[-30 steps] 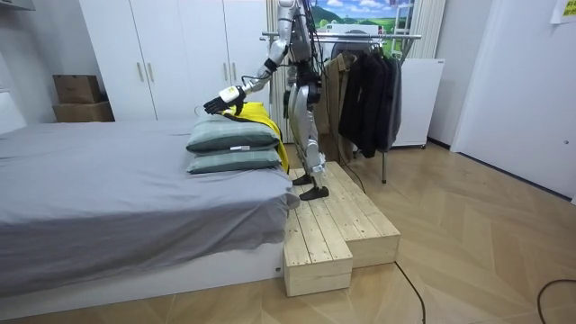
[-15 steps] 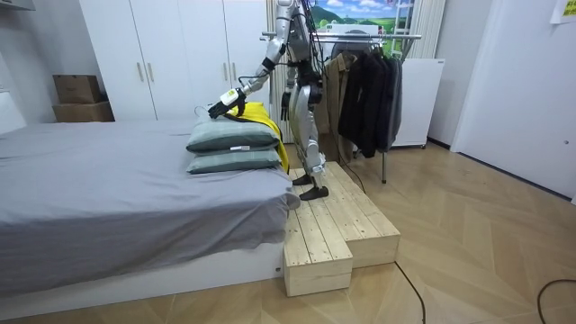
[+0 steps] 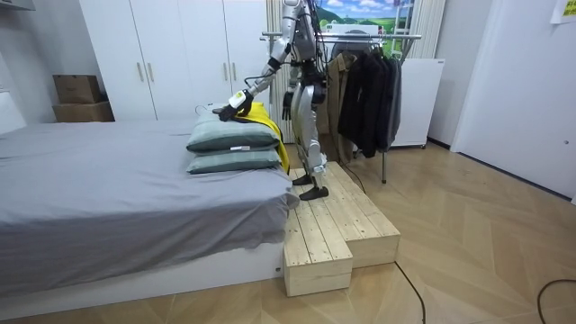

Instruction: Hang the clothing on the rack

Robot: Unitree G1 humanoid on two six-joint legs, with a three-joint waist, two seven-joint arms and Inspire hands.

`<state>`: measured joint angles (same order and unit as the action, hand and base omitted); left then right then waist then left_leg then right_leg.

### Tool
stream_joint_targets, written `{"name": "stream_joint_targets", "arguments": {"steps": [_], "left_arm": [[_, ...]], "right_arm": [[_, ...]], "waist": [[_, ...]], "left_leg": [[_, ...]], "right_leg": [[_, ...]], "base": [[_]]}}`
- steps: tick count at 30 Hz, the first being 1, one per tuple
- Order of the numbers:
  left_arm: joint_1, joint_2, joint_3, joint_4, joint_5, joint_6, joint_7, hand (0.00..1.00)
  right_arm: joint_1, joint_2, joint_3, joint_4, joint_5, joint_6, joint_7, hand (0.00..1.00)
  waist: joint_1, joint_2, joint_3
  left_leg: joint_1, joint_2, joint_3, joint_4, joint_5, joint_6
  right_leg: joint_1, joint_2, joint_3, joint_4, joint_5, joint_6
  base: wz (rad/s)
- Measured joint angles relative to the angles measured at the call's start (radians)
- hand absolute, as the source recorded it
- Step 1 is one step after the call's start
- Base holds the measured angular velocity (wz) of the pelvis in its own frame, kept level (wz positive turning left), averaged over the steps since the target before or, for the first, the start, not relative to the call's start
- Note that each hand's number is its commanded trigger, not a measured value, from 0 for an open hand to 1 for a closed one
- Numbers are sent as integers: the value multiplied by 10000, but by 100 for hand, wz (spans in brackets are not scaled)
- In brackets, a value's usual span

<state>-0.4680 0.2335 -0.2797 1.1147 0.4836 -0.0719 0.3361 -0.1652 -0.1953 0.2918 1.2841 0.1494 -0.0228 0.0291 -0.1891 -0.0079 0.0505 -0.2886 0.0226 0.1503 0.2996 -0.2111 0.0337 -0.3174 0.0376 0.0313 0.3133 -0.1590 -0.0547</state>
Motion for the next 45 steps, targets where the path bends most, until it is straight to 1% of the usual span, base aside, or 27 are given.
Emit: {"name": "stream_joint_targets", "arguments": {"steps": [2, 5, 10, 13, 21, 24, 36, 37, 38, 39, 40, 42, 45], "left_arm": [[0, -7, 10, 59, -1, 2, -64, 0], [-4, -23, 12, 66, 2, 4, -179, 0], [-4, -44, 21, 99, 0, 13, -249, 0], [-8, -48, 26, 98, 1, 16, -255, 0], [-13, -65, 24, 98, -8, 18, -345, 0], [-39, -62, 23, 97, -8, 18, -360, 0], [-128, -11, 20, 99, -195, 133, -424, 0], [-167, 4, 17, 98, -195, 134, -424, 17], [-184, 6, 18, 99, -193, 134, -419, 41], [-201, 17, 24, 99, -192, 136, -399, 86], [-219, 28, 26, 99, -203, 139, -376, 100], [-273, 84, 18, 98, -204, 138, -335, 100], [-498, 292, 10, 94, -210, 139, -218, 100]], "right_arm": [[-4, 2, 0, 0, -1, 13, 45, 0], [-5, 12, 0, 1, -2, 23, 101, 0], [-8, 20, 0, 17, -4, 24, 175, 0], [-8, 17, -12, 19, -4, 30, 178, 0], [-6, 17, -12, 7, -19, 31, 191, 0], [-6, 18, -12, -7, -12, 31, 191, 0], [15, 3, -9, -43, 44, 26, 90, 0], [11, 3, -9, -45, 46, 26, 69, 0], [9, 4, -9, -45, 45, 26, 67, 0], [2, 4, -9, -43, 35, 26, 64, 0], [-5, 3, -12, -29, 29, 26, 54, 0], [-24, -17, -8, -3, 66, 21, 38, 0], [-28, -70, 8, -3, 72, 24, 31, 0]], "waist": [[-5, -30, 19], [-2, -42, 20], [-10, -84, 12], [-35, -122, 0], [-110, -140, -3], [-120, -169, -41], [-216, -171, -53], [-224, -167, -54], [-224, -166, -55], [-221, -165, -55], [-227, -166, -54], [-218, -168, -53], [-217, -193, -38]], "left_leg": [[-57, 1, 29, 12, 23, 26], [-180, -4, 63, 87, 32, 40], [-247, -38, 162, 133, 90, 70], [-387, -114, 166, 254, 98, 81], [-421, -186, 163, 291, 150, 132], [-524, -177, 165, 330, 159, 148], [-728, -162, 170, 634, 158, 149], [-795, -144, 166, 666, 158, 149], [-846, -134, 164, 718, 158, 149], [-937, -122, 164, 824, 158, 150], [-983, -126, 164, 841, 157, 150], [-1094, -125, 163, 974, 156, 152], [-1204, -138, 161, 1087, 153, 152]], "right_leg": [[-86, -14, -1, 69, 0, 0], [-232, -29, 0, 172, -3, 4], [-374, -59, 77, 313, -47, 28], [-476, -95, 68, 400, -128, 20], [-535, -175, 49, 501, -166, 61], [-667, -196, 52, 588, -172, 76], [-792, -199, -5, 743, -180, 87], [-891, -203, -6, 836, -180, 87], [-924, -203, -9, 858, -180, 87], [-982, -197, -9, 892, -180, 86], [-1052, -197, -8, 979, -180, 86], [-1158, -202, -8, 1096, -182, 84], [-1310, -202, 48, 1226, -231, 58]], "base": [[0], [-2], [-3], [0], [0], [0], [1], [0], [0], [0], [0], [0], [0]]}}
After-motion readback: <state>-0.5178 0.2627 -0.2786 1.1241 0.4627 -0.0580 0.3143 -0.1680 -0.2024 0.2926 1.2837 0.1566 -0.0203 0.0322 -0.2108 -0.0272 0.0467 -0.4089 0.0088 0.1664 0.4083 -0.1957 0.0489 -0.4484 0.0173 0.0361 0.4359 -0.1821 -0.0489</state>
